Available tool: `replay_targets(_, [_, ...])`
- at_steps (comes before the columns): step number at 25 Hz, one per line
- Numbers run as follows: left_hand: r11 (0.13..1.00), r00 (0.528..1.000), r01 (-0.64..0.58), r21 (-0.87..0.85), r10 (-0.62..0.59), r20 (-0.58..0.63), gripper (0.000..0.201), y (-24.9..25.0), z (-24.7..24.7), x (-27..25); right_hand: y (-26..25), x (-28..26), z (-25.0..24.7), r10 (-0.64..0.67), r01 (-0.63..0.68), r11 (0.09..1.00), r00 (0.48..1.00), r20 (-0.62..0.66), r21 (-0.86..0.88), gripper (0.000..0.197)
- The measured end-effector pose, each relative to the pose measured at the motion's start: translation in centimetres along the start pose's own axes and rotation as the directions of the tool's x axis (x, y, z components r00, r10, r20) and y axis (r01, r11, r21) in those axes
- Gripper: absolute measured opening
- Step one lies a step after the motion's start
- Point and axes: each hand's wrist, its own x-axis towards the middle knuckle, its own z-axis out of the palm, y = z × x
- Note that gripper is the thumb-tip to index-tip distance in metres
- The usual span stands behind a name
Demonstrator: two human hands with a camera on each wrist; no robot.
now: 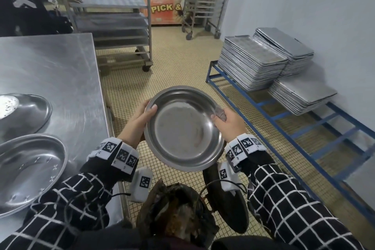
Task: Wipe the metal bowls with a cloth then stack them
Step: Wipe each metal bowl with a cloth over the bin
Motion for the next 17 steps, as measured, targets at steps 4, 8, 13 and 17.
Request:
replay_targets(4, [0.994, 0.996, -0.086, 0.070, 0.089, -0.032, 0.066, -1.4, 2.0, -0.9, -0.8, -1.2, 2.0, 0.182, -0.125, 0.948, 0.967, -0.178, 0.294, 0.019])
replay_targets(8, [0.997, 0.962, -0.071, 0.026, 0.075, -0.262, 0.029, -0.8, 2.6, -0.8, -2.1, -3.0, 2.7, 0.133, -0.112, 0.934, 0.990, -0.038, 0.338, 0.023])
replay_targets(13, [0.991, 0.939, -0.098, 0.090, 0.122, -0.321, 0.040, -0.5, 0.9, -0.4, -1.3, -4.9, 2.5, 0.013, -0.010, 0.994, 1.000, -0.028, 0.108, 0.022])
replay_targets(17, [0.963, 0.968, -0.114, 0.244, 0.163, -0.189, 0.050, -1.1, 0.6, -0.2, -3.2, -6.6, 5.0, -0.287, 0.283, 0.956, 0.957, 0.048, 0.078, 0.030])
